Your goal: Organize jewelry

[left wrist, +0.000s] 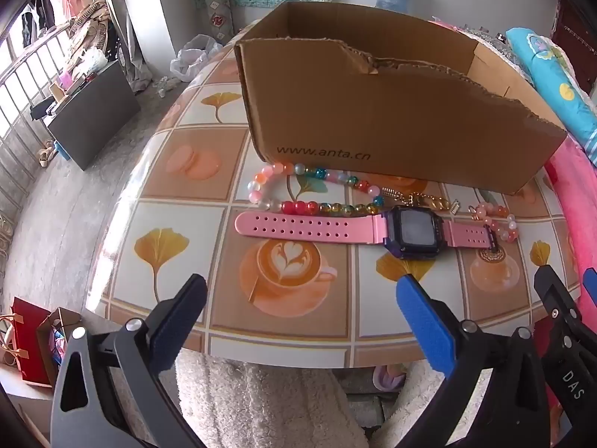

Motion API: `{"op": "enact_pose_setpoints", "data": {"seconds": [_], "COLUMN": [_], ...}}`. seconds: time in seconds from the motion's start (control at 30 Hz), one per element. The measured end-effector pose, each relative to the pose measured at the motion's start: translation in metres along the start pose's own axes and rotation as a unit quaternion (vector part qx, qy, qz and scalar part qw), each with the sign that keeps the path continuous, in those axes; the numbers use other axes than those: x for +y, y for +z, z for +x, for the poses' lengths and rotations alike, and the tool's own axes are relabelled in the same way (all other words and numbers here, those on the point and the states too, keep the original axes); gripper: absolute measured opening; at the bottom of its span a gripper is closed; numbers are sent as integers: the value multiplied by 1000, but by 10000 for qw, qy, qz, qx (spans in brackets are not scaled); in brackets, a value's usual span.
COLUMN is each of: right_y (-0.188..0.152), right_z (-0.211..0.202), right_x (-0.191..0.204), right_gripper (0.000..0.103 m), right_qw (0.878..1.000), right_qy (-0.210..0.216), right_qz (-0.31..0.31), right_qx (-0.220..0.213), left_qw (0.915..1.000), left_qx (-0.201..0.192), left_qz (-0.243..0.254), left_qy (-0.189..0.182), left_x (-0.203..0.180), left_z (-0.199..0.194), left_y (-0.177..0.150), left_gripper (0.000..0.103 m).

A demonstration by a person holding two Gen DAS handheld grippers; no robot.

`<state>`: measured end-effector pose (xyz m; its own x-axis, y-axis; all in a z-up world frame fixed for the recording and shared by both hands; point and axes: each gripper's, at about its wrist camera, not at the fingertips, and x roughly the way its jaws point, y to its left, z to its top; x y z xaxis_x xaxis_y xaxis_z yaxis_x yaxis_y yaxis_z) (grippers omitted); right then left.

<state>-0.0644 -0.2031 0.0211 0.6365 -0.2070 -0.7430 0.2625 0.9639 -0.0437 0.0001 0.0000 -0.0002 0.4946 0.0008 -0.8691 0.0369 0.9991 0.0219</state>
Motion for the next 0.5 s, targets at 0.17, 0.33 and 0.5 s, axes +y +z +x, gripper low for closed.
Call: {"op": "enact_pose_setpoints", "data": {"seconds": [0.17, 0.33, 0.5], "right_y": [-1, -9, -3], "right_z": [6, 4, 5], "right_x": [0, 3, 4], "right_gripper": [97, 97, 97], "right_qw": [10000, 9999, 9997], "right_qy": [-41, -84, -42], "right_qz": [-26, -65, -27], "right_qx": [84, 79, 247], "left_qw": [10000, 10000, 10000], "left_qx": [34, 14, 54], "left_qz": [-41, -84, -75], "left_qy": [-46, -20, 13], "left_x": [2, 11, 10], "left_z": [3, 5, 7], "left_y": [-1, -3, -3], "left_gripper": [99, 99, 99]}}
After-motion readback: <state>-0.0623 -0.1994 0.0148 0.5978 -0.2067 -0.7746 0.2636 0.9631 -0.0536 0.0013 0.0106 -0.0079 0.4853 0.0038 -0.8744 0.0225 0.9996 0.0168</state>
